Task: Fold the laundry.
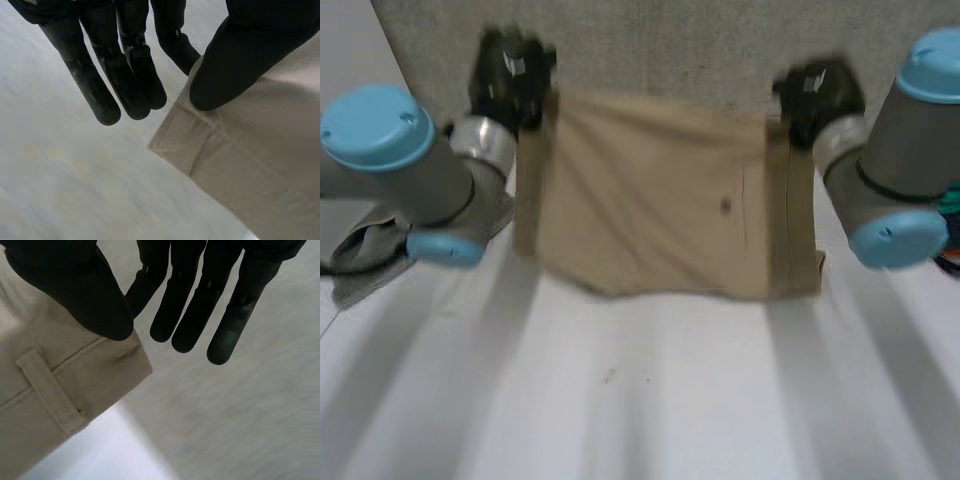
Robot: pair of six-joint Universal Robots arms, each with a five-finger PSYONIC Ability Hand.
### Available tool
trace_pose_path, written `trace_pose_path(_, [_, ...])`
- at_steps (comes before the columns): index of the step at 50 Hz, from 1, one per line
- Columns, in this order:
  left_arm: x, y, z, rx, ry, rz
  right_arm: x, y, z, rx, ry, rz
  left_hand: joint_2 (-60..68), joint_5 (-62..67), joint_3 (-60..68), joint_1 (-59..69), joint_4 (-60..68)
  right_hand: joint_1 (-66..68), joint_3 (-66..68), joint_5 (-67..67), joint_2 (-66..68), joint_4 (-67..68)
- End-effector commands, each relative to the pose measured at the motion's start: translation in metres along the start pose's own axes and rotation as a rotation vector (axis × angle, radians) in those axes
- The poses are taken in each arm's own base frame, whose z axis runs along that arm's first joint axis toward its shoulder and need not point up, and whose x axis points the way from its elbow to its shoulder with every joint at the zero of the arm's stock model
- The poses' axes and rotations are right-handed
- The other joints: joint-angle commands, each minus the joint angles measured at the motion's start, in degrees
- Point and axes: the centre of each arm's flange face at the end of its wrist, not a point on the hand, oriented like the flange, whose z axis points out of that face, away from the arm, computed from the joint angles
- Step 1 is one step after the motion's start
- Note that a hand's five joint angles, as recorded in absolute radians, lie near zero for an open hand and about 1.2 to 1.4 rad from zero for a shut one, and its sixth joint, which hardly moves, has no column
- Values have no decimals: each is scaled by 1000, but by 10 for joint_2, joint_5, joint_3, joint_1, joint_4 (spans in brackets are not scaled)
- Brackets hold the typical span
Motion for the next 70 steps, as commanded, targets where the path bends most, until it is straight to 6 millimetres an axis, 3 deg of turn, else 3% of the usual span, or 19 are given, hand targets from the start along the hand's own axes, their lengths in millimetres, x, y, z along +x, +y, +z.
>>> trace_pose_path(1, [-45, -84, 36, 420, -204, -21, 51, -89, 10, 462, 304, 82, 113, 121, 116, 140, 112, 175, 116, 120, 126, 113])
trace_pose_path(2, [-53, -97, 35, 456, -220, -32, 52, -94, 9, 484, 313, 88, 113, 121, 116, 140, 112, 175, 116, 120, 126, 113])
trace_pose_path(7, [-66, -109, 31, 468, -239, -59, 46, -101, 0, 505, 289, 102, 113, 121, 116, 140, 112, 175, 116, 120, 126, 113])
trace_pose_path(12, [-46, -84, 11, 346, -168, -81, 30, -79, -8, 424, 229, 93, 113, 121, 116, 140, 112, 175, 116, 120, 126, 113])
trace_pose_path(16, [-27, -56, -19, 179, -74, -98, 10, -49, -20, 293, 124, 74, 113, 121, 116, 140, 112, 175, 116, 120, 126, 113])
trace_pose_path(20, [6, -18, -67, -58, 69, -119, -13, -10, -38, 116, -17, 57, 113, 121, 116, 140, 112, 175, 116, 120, 126, 113])
trace_pose_path(23, [18, -7, -92, -164, 135, -125, -31, 20, -56, -21, -126, 53, 113, 121, 116, 140, 112, 175, 116, 120, 126, 113])
trace_pose_path(28, [36, 10, -153, -414, 271, -139, -53, 55, -89, -196, -259, 34, 113, 121, 116, 140, 112, 175, 116, 120, 126, 113])
trace_pose_path(33, [38, -6, -201, -567, 379, -145, -62, 72, -122, -308, -361, -29, 113, 121, 116, 140, 112, 175, 116, 120, 126, 113])
trace_pose_path(40, [39, -55, -260, -696, 570, -131, -38, 64, -169, -458, -490, -225, 113, 121, 116, 140, 112, 175, 116, 120, 126, 113])
trace_pose_path(45, [40, -83, -302, -815, 761, -106, -27, 52, -227, -617, -692, -335, 113, 121, 116, 140, 112, 175, 116, 120, 126, 113])
trace_pose_path(48, [41, -96, -322, -861, 859, -79, -23, 48, -239, -615, -720, -350, 113, 121, 116, 140, 112, 175, 116, 120, 126, 113])
trace_pose_path(53, [50, -95, -305, -754, 803, -89, -24, 49, -237, -556, -695, -335, 113, 121, 116, 140, 112, 175, 116, 120, 126, 113])
trace_pose_path(57, [56, -77, -277, -692, 681, -86, -28, 55, -233, -532, -667, -324, 113, 121, 116, 140, 112, 175, 116, 120, 126, 113])
trace_pose_path(58, [56, -74, -271, -683, 660, -84, -28, 57, -232, -531, -658, -320, 65, 73, 68, 92, 63, 175, 116, 120, 126, 113])
trace_pose_path(59, [54, -68, -256, -661, 611, -77, -29, 59, -230, -525, -649, -315, -137, -129, -134, -110, -139, 175, 116, 120, 126, 113])
trace_pose_path(62, [50, -61, -238, -637, 560, -70, -34, 67, -223, -521, -629, -299, -152, -144, -149, -126, -154, 175, 116, 120, 126, 113])
trace_pose_path(65, [48, -48, -217, -628, 515, -69, -37, 72, -219, -519, -625, -281, -339, -330, -335, -312, -340, 175, 116, 120, 126, 113])
trace_pose_path(70, [48, -20, -186, -640, 450, -71, -37, 73, -215, -505, -596, -258, -344, -336, -341, -317, -346, 175, 116, 120, 126, 113])
